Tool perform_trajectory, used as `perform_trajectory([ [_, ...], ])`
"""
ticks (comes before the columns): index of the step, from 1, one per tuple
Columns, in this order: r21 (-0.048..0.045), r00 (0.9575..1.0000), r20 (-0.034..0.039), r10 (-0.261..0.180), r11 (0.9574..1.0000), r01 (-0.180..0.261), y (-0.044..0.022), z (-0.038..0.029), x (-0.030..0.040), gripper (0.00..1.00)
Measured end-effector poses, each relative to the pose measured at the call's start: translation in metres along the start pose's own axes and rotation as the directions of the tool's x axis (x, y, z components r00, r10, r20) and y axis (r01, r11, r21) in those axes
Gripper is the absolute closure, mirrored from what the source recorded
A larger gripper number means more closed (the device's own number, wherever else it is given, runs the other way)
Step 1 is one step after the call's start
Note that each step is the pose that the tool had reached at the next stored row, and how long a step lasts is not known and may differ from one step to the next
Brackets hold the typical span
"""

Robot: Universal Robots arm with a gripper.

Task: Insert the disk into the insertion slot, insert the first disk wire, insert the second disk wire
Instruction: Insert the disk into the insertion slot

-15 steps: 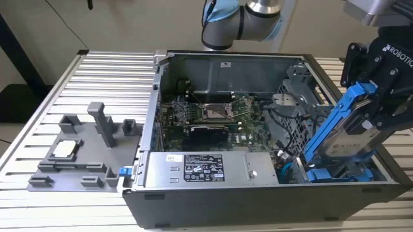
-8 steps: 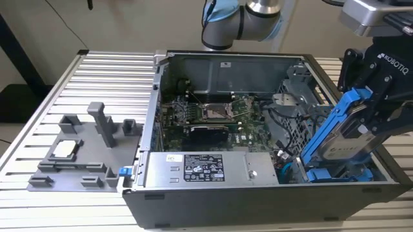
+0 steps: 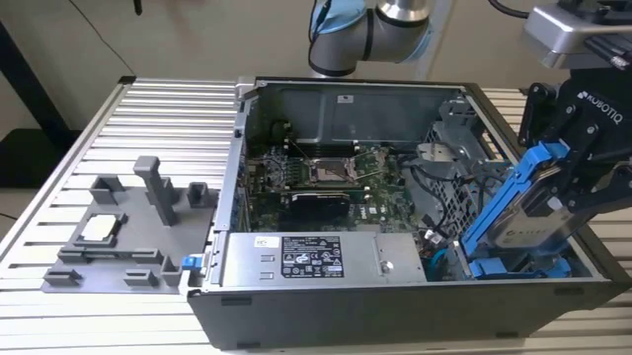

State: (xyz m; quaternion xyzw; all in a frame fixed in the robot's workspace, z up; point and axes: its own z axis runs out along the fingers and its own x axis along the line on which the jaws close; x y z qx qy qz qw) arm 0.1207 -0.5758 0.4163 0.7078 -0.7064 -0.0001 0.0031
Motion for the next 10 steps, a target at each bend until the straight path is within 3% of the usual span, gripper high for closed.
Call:
perform_trajectory([
  [10,-0.0022,1.0000,0.0072,0.004,1.0000,-0.004,-0.0014,0.0112,-0.0005,0.67],
])
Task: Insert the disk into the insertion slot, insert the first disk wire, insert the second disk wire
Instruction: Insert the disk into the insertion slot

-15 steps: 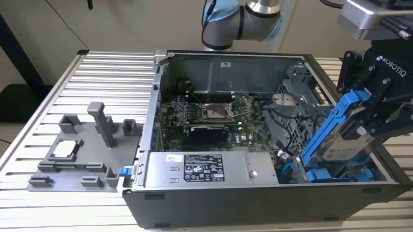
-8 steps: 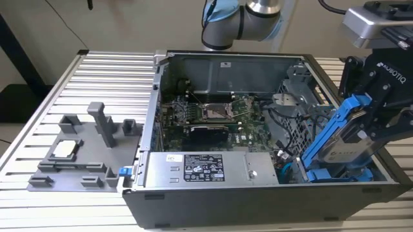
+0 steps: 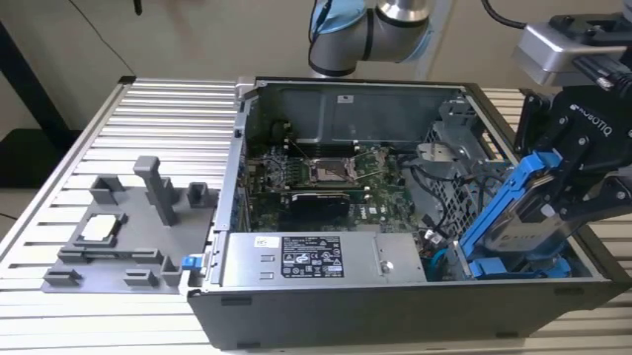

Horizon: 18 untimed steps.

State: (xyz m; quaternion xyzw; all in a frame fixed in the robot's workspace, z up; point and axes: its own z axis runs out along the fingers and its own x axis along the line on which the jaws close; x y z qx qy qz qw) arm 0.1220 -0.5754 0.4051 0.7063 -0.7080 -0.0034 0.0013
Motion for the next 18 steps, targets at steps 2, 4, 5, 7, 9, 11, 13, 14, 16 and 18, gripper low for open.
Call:
perform_trajectory([
  [2,0.0000,1.0000,0.0014,0.001,1.0000,-0.001,0.0000,0.0034,-0.0003,0.67],
  [4,0.0000,1.0000,0.0026,0.002,1.0000,-0.002,0.0000,0.0070,-0.0007,0.67],
  [5,0.0000,1.0000,0.0032,0.002,1.0000,-0.002,-0.0001,0.0089,-0.0008,0.67],
  [7,0.0000,1.0000,0.0042,0.002,1.0000,-0.002,-0.0001,0.0124,-0.0009,0.67],
  [9,0.0000,1.0000,0.0051,0.002,1.0000,-0.002,-0.0001,0.0160,-0.0009,0.67],
  [11,0.0000,1.0000,0.0057,0.002,1.0000,-0.002,-0.0001,0.0197,-0.0009,0.67],
  [13,0.0000,1.0000,0.0059,0.002,1.0000,-0.002,-0.0001,0.0233,-0.0009,0.67],
  [14,0.0000,1.0000,0.0060,0.002,1.0000,-0.002,-0.0002,0.0251,-0.0009,0.67],
  [16,0.0000,1.0000,0.0061,0.002,1.0000,-0.002,-0.0002,0.0288,-0.0009,0.67],
  [18,0.0000,1.0000,0.0063,0.002,1.0000,-0.002,-0.0002,0.0324,-0.0009,0.67],
])
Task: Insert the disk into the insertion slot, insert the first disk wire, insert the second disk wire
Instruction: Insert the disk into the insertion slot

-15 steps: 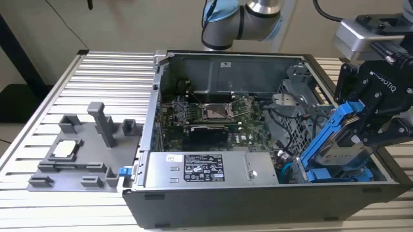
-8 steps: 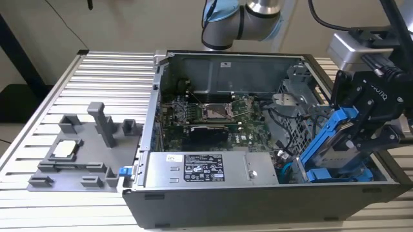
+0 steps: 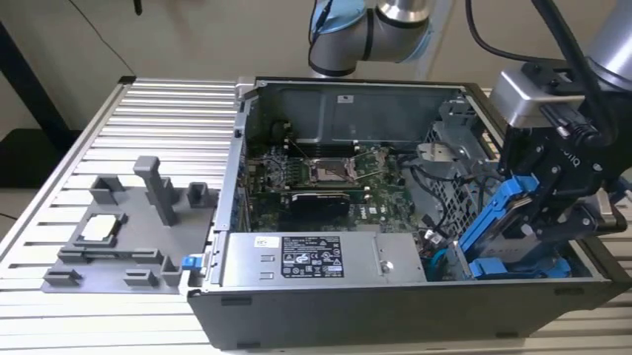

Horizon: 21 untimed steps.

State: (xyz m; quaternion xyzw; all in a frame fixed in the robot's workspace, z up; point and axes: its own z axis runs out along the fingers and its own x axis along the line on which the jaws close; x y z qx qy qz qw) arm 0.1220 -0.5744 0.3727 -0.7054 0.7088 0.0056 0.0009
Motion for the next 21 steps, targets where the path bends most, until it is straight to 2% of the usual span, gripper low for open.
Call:
perform_trajectory([
  [5,0.0001,1.0000,0.0001,0.000,1.0000,0.000,-0.0001,0.0071,0.0000,0.67],
  [14,0.0002,1.0000,-0.0001,0.000,1.0000,0.000,-0.0001,0.0079,0.0001,0.67],
  [15,0.0002,1.0000,-0.0002,0.000,1.0000,0.000,-0.0001,0.0079,0.0001,0.66],
  [16,0.0002,1.0000,0.0000,0.000,1.0000,0.000,0.0000,0.0080,0.0001,0.60],
  [17,0.0002,1.0000,-0.0002,0.000,1.0000,0.000,0.0000,0.0080,0.0001,0.60],
  [18,0.0002,1.0000,0.0001,0.000,1.0000,0.000,0.0000,0.0081,0.0001,0.54],
  [19,0.0002,1.0000,0.0000,0.000,1.0000,0.000,0.0000,0.0081,0.0001,0.54],
  [20,0.0002,1.0000,0.0000,0.000,1.0000,0.000,-0.0001,0.0081,0.0001,0.47],
  [21,0.0002,1.0000,0.0000,0.000,1.0000,0.000,0.0000,0.0082,0.0001,0.47],
])
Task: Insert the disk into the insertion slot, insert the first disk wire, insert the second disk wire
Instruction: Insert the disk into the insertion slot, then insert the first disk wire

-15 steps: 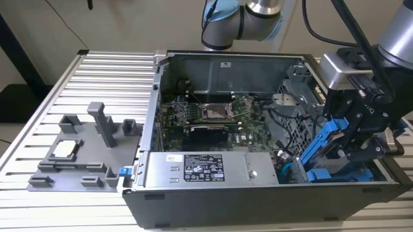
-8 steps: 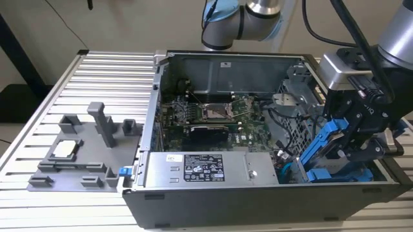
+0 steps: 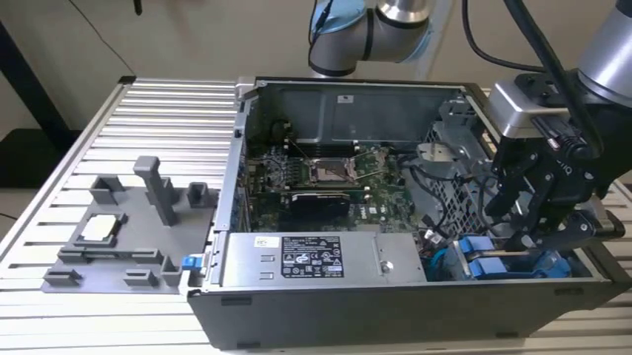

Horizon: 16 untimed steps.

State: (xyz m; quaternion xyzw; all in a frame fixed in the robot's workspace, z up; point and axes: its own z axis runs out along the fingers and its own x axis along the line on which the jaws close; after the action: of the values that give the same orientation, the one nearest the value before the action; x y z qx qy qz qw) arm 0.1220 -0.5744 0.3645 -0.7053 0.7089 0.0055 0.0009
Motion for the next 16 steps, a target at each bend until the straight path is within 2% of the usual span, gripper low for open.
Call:
perform_trajectory([
  [4,0.0000,1.0000,0.0002,0.000,1.0000,0.000,0.0000,-0.0028,0.0000,0.47],
  [10,-0.0001,1.0000,-0.0033,0.000,1.0000,0.000,0.0001,-0.0179,-0.0002,0.47],
  [12,0.0002,1.0000,-0.0040,0.000,1.0000,0.000,0.0001,-0.0205,-0.0006,0.47],
  [13,0.0049,1.0000,-0.0040,0.000,1.0000,0.000,0.0002,-0.0208,-0.0008,0.47],
  [14,0.0167,1.0000,-0.0031,0.000,0.9999,0.000,0.0001,-0.0208,-0.0008,0.47],
  [15,0.0303,1.0000,-0.0012,0.000,0.9995,0.000,0.0001,-0.0208,-0.0008,0.47],
  [16,0.0482,1.0000,0.0022,0.000,0.9988,0.000,0.0003,-0.0208,-0.0008,0.47],
])
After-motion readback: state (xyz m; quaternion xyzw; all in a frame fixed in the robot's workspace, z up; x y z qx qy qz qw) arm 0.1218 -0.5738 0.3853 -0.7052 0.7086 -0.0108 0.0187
